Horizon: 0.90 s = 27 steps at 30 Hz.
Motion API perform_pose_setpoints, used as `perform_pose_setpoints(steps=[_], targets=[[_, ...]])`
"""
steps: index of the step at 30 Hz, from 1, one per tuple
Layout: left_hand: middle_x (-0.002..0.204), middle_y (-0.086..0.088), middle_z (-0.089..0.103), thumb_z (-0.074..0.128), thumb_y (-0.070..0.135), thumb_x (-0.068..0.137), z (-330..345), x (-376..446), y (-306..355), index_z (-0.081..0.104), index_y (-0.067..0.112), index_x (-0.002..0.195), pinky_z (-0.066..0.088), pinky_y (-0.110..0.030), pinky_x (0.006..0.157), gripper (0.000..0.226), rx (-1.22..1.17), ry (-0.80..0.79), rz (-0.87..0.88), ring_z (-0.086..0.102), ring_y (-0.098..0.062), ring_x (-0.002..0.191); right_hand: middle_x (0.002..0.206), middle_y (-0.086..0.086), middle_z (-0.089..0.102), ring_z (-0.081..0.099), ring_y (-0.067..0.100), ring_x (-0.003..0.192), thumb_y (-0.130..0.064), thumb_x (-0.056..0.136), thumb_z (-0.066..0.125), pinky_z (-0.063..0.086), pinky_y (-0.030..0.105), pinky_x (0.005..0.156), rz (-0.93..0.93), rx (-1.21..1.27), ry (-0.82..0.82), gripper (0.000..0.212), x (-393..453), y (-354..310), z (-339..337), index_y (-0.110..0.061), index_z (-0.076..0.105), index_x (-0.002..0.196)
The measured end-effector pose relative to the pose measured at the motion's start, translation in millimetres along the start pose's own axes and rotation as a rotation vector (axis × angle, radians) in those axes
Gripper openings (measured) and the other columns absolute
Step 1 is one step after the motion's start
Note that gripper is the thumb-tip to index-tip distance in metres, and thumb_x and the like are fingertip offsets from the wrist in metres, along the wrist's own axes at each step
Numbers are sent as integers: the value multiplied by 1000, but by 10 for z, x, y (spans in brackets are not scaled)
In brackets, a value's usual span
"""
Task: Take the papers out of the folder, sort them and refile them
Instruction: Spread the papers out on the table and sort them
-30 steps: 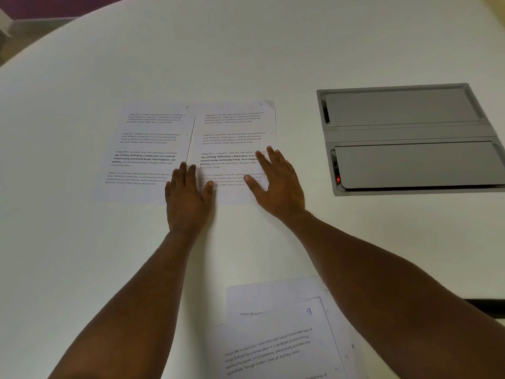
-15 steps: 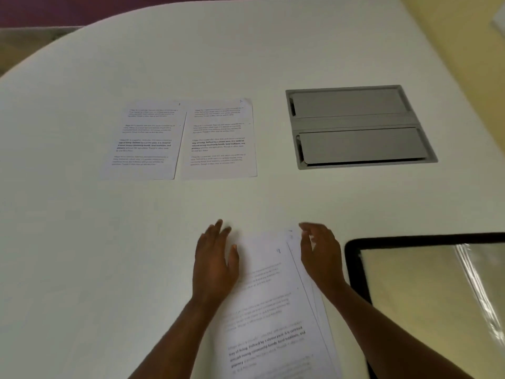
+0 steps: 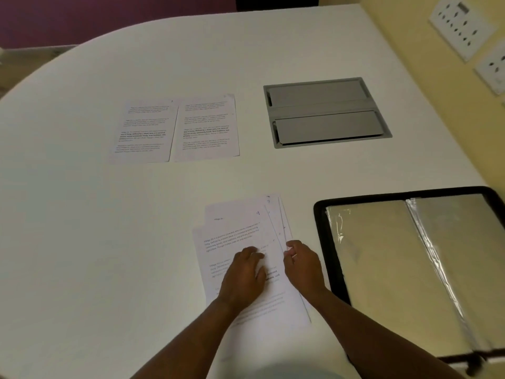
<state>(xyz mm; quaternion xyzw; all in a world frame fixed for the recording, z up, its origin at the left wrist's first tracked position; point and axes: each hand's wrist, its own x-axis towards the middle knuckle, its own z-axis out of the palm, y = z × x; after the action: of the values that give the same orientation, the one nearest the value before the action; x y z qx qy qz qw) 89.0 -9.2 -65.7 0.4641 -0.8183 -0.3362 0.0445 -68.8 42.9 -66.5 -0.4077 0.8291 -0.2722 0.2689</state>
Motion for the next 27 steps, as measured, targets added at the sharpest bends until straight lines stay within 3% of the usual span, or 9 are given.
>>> perform_pose_setpoints(steps=[2, 4, 8, 10, 13, 15, 17, 20, 27], targets=[[144, 3, 46, 44, 46, 98, 26, -8, 58, 50, 20, 136, 28, -19, 104, 47, -29, -40, -51, 41, -14, 130, 106, 7, 69, 61, 12, 86, -13, 98, 52, 44, 8, 71, 149, 111, -28, 25, -15, -54, -37, -9, 60, 121], [139, 3, 50, 41, 59, 93, 8, 20, 135, 52, 19, 133, 34, -25, 104, 58, -89, -48, -136, 45, -14, 126, 107, 6, 68, 63, 13, 87, -11, 99, 50, 51, 17, 73, 251, 254, -109, 23, -24, -99, -62, -11, 62, 118], [126, -2, 60, 44, 61, 92, -76, 154, 245, 55, 14, 128, 44, -28, 93, 60, -194, -28, -253, 55, -16, 110, 93, 7, 70, 70, 17, 76, -9, 94, 60, 61, 36, 74, 223, 411, -326, 16, -104, -166, -61, -9, 67, 108], [122, -2, 61, 53, 43, 95, -111, 206, 271, 51, 13, 129, 47, -24, 88, 45, -218, -25, -287, 58, -15, 102, 95, 5, 69, 67, 15, 77, -18, 89, 69, 60, 32, 77, 160, 263, -220, 27, -121, -128, -13, -11, 65, 115], [119, -6, 63, 54, 25, 96, -136, 236, 279, 48, 10, 124, 47, -14, 73, 32, -229, -46, -299, 59, -15, 92, 115, 3, 58, 58, 14, 101, -33, 84, 74, 53, 25, 84, 149, 86, -48, 57, -129, -73, 6, -15, 52, 133], [127, -7, 60, 52, 23, 96, -137, 234, 264, 40, 11, 135, 52, -27, 86, 43, -240, -43, -304, 62, -23, 106, 127, 5, 50, 49, 17, 116, -42, 85, 70, 49, 26, 91, 139, -109, -19, 65, -130, -48, -11, -14, 45, 138], [131, -7, 57, 52, 24, 95, -131, 225, 239, 23, 14, 148, 51, -36, 92, 62, -247, -27, -313, 61, -26, 111, 132, 5, 48, 45, 18, 121, -44, 88, 66, 47, 26, 93, 150, -221, -37, 62, -133, -32, -23, -14, 45, 138], [129, -7, 57, 53, 25, 94, -139, 208, 233, 5, 17, 154, 52, -37, 91, 77, -255, -27, -331, 62, -25, 108, 132, 2, 51, 47, 16, 118, -41, 89, 65, 49, 25, 90, 123, -248, -3, 54, -148, -45, -4, -16, 51, 135], [131, -3, 60, 53, 40, 96, -125, 230, 215, 5, 19, 154, 51, -37, 94, 78, -293, -22, -359, 63, -22, 108, 110, 5, 66, 65, 19, 92, -31, 91, 66, 54, 25, 72, 194, -30, -11, 32, -96, -182, 3, -12, 57, 115]])
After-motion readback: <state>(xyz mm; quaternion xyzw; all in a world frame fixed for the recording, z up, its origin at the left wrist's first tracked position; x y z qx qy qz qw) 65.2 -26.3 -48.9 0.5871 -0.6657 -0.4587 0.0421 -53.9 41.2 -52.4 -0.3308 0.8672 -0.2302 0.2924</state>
